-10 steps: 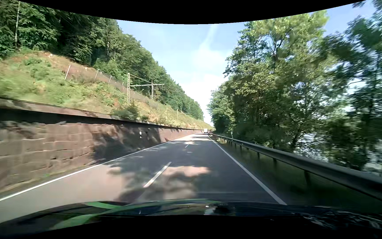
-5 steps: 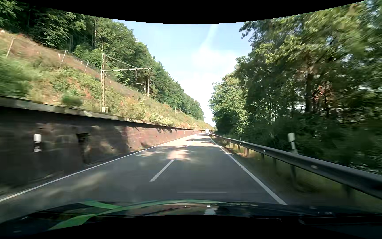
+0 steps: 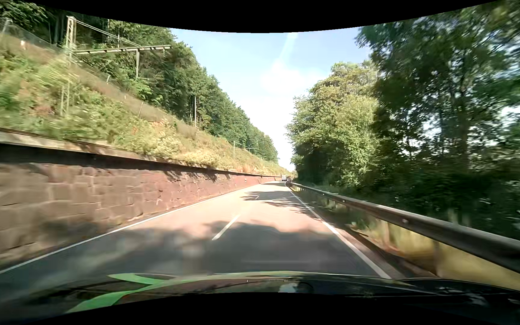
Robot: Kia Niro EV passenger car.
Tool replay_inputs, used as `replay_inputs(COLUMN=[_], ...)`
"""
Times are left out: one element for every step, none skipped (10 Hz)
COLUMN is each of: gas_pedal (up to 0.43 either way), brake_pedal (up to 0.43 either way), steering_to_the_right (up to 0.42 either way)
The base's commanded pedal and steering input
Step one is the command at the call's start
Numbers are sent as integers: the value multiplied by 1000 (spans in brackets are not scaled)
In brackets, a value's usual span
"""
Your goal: Follow the waypoints while adhering to traffic rules and regulations
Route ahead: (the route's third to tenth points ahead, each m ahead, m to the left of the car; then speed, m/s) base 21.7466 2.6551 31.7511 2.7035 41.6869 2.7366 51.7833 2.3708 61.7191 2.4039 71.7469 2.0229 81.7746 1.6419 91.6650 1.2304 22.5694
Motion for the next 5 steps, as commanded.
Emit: replay_inputs(gas_pedal=[169,169,169,177,177], brake_pedal=[0,0,0,0,0], steering_to_the_right=[-2,-2,-2,-2,-1])
